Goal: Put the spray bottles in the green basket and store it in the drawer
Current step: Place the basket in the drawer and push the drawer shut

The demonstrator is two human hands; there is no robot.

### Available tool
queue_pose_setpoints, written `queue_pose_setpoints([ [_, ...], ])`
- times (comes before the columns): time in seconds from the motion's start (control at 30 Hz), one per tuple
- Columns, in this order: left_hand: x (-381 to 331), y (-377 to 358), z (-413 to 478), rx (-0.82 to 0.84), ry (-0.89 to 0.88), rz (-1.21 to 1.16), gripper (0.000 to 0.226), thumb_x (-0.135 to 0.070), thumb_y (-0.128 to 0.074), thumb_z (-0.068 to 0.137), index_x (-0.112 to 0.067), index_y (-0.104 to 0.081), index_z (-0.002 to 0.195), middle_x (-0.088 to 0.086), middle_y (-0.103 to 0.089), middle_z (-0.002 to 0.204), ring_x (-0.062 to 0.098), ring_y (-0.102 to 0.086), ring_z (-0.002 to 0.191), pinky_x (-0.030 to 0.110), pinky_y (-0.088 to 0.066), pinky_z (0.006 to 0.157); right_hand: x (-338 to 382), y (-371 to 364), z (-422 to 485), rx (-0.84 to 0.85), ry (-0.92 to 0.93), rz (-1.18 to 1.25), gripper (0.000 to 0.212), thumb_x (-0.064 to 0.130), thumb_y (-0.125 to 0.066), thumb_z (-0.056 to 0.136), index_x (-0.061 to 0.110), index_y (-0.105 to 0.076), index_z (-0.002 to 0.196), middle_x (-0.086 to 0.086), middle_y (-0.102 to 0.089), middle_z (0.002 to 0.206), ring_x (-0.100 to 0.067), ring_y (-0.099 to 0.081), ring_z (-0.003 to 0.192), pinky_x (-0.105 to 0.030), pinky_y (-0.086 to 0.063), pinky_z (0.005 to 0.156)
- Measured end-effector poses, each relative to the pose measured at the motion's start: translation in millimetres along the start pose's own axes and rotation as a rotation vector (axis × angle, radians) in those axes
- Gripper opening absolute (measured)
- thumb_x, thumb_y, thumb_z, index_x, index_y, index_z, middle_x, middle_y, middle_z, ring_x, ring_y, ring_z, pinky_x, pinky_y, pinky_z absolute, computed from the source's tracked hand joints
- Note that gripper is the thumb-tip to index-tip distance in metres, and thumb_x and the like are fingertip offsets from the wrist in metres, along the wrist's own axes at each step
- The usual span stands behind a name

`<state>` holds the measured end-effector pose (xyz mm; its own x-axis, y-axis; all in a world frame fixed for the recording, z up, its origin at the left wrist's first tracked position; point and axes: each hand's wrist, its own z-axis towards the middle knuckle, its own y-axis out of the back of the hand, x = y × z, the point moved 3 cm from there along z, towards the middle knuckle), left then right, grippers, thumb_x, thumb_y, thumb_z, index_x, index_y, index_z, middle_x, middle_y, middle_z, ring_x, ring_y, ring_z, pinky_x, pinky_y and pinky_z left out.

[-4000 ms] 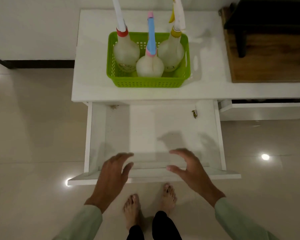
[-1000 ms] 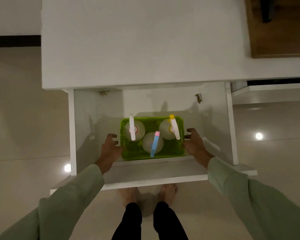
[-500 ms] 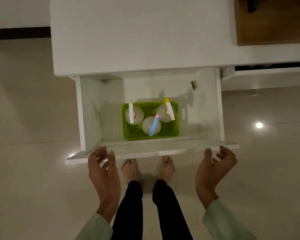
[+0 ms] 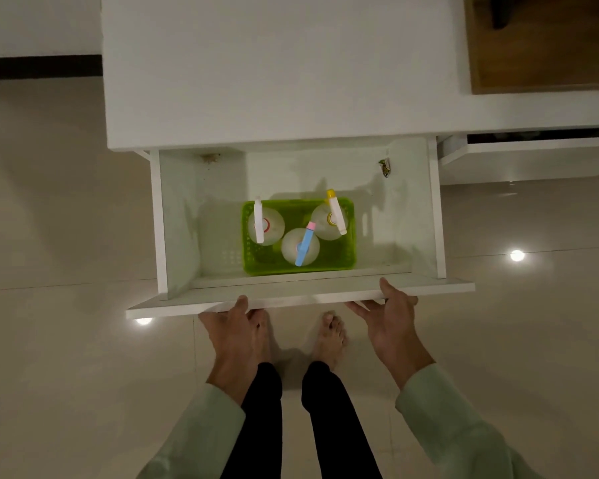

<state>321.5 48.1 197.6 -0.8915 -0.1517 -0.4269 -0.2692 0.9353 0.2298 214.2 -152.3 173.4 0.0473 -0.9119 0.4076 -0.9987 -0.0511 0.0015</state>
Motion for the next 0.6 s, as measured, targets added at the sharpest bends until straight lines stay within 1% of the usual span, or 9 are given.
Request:
queue_pose_setpoints([
  [0.03,-3,-3,0,0.008,-0.016,-0.006,0.033,-0.004,-0.059,0.095,-0.013,-0.035,0.116,0.012,-0.059,0.108,0.028,-0.068,0.095,0.021,-0.054,0.054,2,-3,1,0.011,0.003,0.0,0.029,0.002,-0.05,0.102,0.02,-0.039,0.122,-0.014,-0.056,0.115,-0.038,-0.063,0.11,-0.068,-0.052,0.093],
  [0.07,-5,-6,0,0.016,-0.029,-0.017,0.032,-0.003,-0.058,0.095,-0.012,-0.035,0.115,0.011,-0.058,0.105,0.027,-0.068,0.093,0.019,-0.054,0.051,4,-7,3,0.016,0.002,0.0,0.04,-0.001,-0.049,0.102,0.02,-0.034,0.132,-0.017,-0.055,0.118,-0.04,-0.062,0.113,-0.067,-0.052,0.092],
  [0.13,-12,-13,3,0.022,-0.051,-0.022,0.031,-0.002,-0.057,0.095,-0.011,-0.035,0.114,0.009,-0.059,0.099,0.026,-0.069,0.087,0.017,-0.052,0.046,9,-16,5,0.018,0.013,-0.004,0.052,-0.006,-0.046,0.1,0.02,-0.029,0.141,-0.019,-0.053,0.123,-0.041,-0.061,0.115,-0.065,-0.054,0.089],
  [0.17,-16,-17,5,0.023,-0.064,-0.011,0.031,-0.002,-0.057,0.095,-0.011,-0.036,0.116,0.01,-0.06,0.103,0.027,-0.07,0.089,0.019,-0.054,0.049,11,-21,6,0.02,0.02,-0.008,0.054,-0.007,-0.046,0.1,0.021,-0.028,0.142,-0.019,-0.052,0.125,-0.041,-0.061,0.116,-0.065,-0.055,0.088],
  [0.27,-26,-28,16,0.04,-0.102,0.005,0.037,-0.001,-0.057,0.094,-0.011,-0.037,0.123,0.016,-0.057,0.126,0.031,-0.07,0.102,0.025,-0.055,0.07,18,-35,12,0.044,0.047,-0.015,0.06,-0.01,-0.046,0.099,0.023,-0.025,0.145,-0.018,-0.048,0.133,-0.042,-0.06,0.121,-0.067,-0.055,0.09],
  [0.33,-32,-37,22,0.049,-0.12,0.009,0.041,0.002,-0.056,0.093,-0.011,-0.036,0.127,0.018,-0.055,0.132,0.033,-0.068,0.109,0.026,-0.055,0.075,22,-46,16,0.071,0.065,-0.018,0.062,-0.01,-0.046,0.099,0.025,-0.025,0.146,-0.016,-0.049,0.131,-0.042,-0.059,0.122,-0.067,-0.054,0.091],
  [0.4,-40,-46,26,0.048,-0.134,-0.001,0.048,0.006,-0.054,0.093,-0.01,-0.034,0.133,0.017,-0.055,0.134,0.033,-0.068,0.111,0.023,-0.057,0.07,27,-57,19,0.089,0.083,-0.024,0.062,-0.01,-0.046,0.099,0.026,-0.025,0.146,-0.015,-0.051,0.129,-0.042,-0.059,0.122,-0.066,-0.054,0.092],
  [0.53,-57,-65,35,0.102,-0.151,-0.036,0.05,0.005,-0.043,0.096,-0.003,-0.03,0.143,0.022,-0.052,0.141,0.025,-0.062,0.112,0.017,-0.057,0.062,38,-82,26,0.129,0.112,-0.021,0.066,-0.009,-0.046,0.101,0.027,-0.021,0.15,-0.016,-0.047,0.139,-0.042,-0.058,0.123,-0.067,-0.051,0.096],
  [0.6,-68,-75,37,0.108,-0.155,-0.071,0.05,0.008,-0.041,0.095,-0.008,-0.031,0.141,0.019,-0.053,0.139,0.028,-0.064,0.113,0.014,-0.056,0.057,44,-95,28,0.153,0.115,-0.016,0.068,-0.008,-0.048,0.1,0.026,-0.021,0.152,-0.016,-0.046,0.141,-0.042,-0.056,0.127,-0.064,-0.052,0.097],
])
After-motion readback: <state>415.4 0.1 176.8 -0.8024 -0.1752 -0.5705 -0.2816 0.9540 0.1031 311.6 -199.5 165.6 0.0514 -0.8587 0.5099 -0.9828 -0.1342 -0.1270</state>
